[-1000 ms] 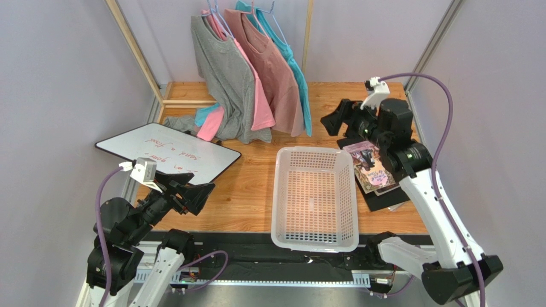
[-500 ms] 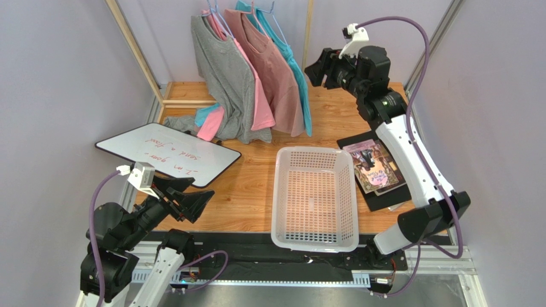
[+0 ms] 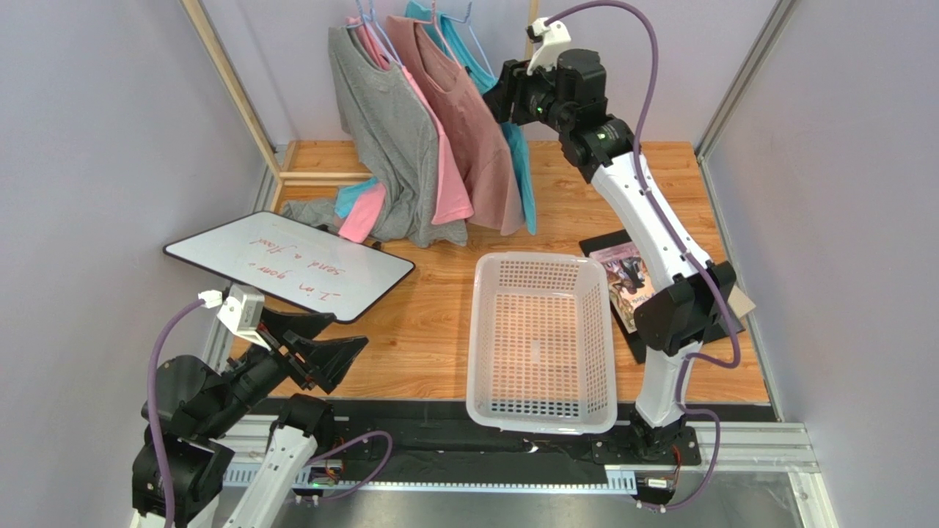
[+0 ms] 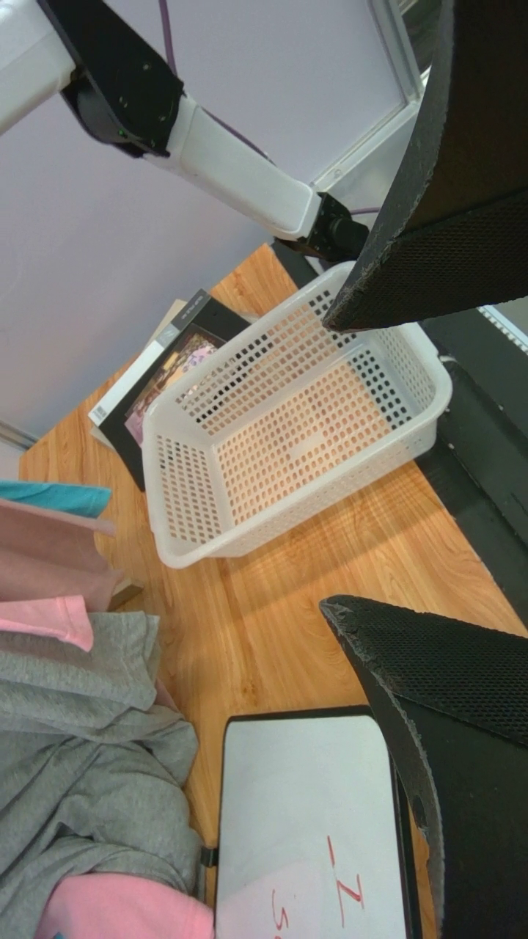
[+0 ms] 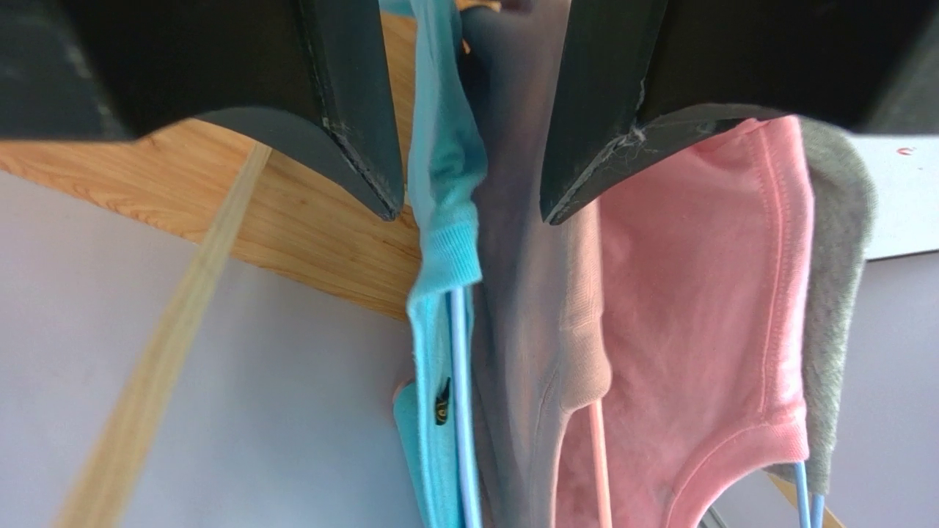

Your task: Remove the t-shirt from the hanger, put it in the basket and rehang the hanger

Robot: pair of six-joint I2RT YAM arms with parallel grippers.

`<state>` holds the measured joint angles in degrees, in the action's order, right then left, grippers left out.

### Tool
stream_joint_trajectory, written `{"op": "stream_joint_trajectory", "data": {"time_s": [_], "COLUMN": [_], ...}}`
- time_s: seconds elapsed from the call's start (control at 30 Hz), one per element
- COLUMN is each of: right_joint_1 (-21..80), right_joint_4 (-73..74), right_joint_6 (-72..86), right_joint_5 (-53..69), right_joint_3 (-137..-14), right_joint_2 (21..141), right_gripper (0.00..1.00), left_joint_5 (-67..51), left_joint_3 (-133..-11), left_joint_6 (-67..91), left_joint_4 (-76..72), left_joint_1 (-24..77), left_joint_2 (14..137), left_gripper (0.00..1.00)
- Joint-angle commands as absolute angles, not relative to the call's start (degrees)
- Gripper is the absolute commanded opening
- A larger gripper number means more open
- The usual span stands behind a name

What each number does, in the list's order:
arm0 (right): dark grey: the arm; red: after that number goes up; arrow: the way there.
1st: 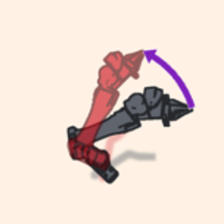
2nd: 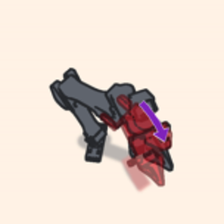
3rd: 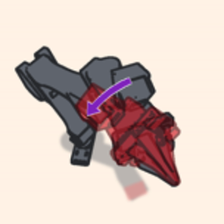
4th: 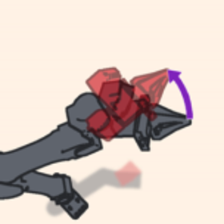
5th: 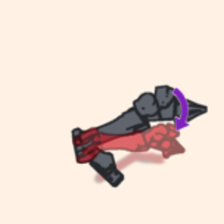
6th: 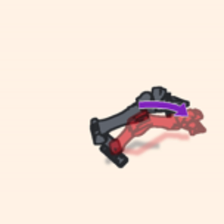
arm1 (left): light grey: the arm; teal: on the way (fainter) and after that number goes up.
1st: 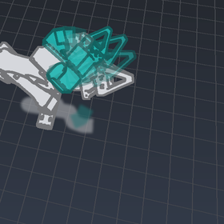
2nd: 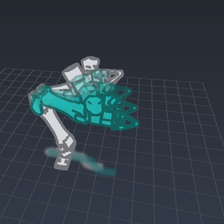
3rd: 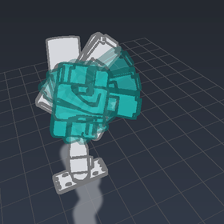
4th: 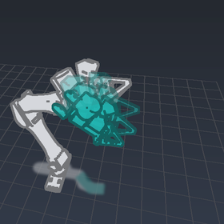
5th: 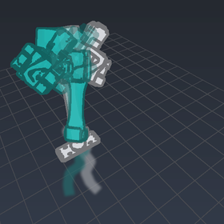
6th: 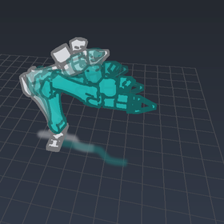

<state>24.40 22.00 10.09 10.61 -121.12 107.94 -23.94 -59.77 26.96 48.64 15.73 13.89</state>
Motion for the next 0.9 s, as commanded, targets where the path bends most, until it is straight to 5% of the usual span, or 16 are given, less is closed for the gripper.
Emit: {"op": "stream_joint_trajectory", "data": {"time_s": [0.0, 0.2, 0.47, 0.6, 0.87], "right_joint_1": [26.1, 26.8, 26.8, 26.7, 26.0], "right_joint_4": [18.0, 15.7, 12.3, 9.2, -9.3], "right_joint_6": [4.7, 3.4, 7.1, 11.9, 26.9], "right_joint_5": [10.6, 6.9, 8.8, 9.7, 10.6], "right_joint_3": [-125.5, -126.0, -125.9, -125.1, -113.4], "right_joint_2": [110.1, 112.4, 114.5, 114.5, 109.0], "right_gripper": [0.54, 0.31, 0.24, 0.02, 0.00], "left_joint_5": [-25.0, -24.3, -25.0, -25.0, -23.6], "left_joint_3": [-62.0, -62.3, -62.2, -65.1, -67.8], "left_joint_6": [27.9, 28.2, 29.7, 29.3, 29.1], "left_joint_4": [49.2, 50.9, 51.0, 54.0, 56.4], "left_joint_1": [15.7, 15.7, 15.7, 15.7, 15.7], "left_joint_2": [12.2, 12.0, 12.6, 13.0, 12.6], "left_gripper": [0.93, 0.92, 0.91, 0.90, 0.90]}}
